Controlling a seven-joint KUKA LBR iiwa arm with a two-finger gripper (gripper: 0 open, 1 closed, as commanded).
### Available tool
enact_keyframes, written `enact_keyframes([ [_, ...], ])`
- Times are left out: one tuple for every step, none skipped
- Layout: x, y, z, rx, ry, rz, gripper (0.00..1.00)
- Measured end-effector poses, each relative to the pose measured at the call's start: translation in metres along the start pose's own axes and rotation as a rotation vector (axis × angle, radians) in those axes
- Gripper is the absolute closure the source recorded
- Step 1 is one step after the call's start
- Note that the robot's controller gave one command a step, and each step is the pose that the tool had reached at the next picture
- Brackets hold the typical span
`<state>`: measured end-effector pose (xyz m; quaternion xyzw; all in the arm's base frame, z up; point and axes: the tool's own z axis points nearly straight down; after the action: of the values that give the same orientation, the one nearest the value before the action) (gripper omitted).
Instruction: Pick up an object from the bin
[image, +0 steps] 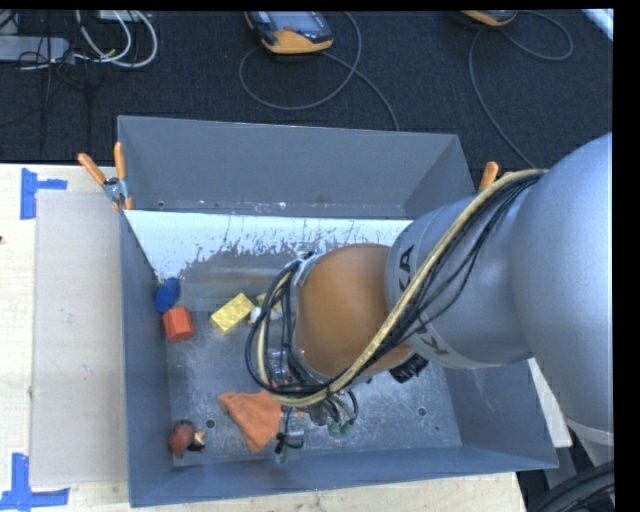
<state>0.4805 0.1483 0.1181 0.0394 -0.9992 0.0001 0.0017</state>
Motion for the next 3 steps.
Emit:
enact_keyframes([
  [-0.001, -0.022, 0.049, 0.0, 0.002, -0.229, 1.0],
  [-0.001, -0.023, 0.049, 0.0, 0.002, -0.228, 1.0],
  [0.002, -0.018, -0.009, 0.0, 0.008, -0.234, 1.0],
])
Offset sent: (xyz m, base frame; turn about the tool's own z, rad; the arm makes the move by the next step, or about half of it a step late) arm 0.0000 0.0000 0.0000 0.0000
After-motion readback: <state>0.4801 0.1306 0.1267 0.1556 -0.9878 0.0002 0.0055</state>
